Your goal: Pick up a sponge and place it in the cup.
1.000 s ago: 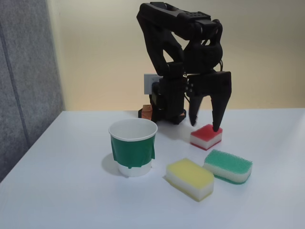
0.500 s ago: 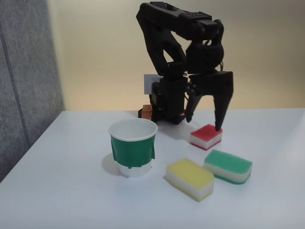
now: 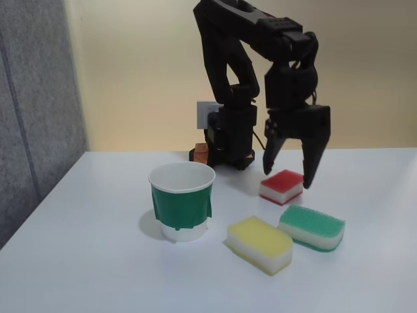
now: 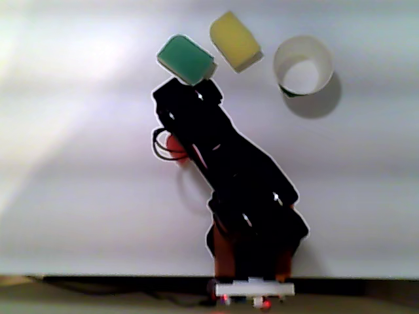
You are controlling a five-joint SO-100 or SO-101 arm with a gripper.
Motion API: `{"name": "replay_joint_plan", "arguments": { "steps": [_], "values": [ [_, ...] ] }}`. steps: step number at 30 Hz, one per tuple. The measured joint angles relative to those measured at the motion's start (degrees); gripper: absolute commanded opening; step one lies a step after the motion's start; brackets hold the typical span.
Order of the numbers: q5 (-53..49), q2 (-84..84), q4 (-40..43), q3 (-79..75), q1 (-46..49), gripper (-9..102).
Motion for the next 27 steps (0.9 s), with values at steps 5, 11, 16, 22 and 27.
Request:
{"name": "replay_joint_plan", "arguments": {
  "steps": [5,11,16,22,27],
  "values": [
    [1.05,-2.29,-5.36,1.49,0.62,29],
    [3.16,-2.02,-14.77,7.73,1.32,20],
    [5.71,-3.25,-20.65,11.25,1.32,4],
    [8.79,-3.43,-24.43,14.41,0.97,0],
    [9.14,-1.14,-23.29,15.91,1.93,0]
  ]
}}
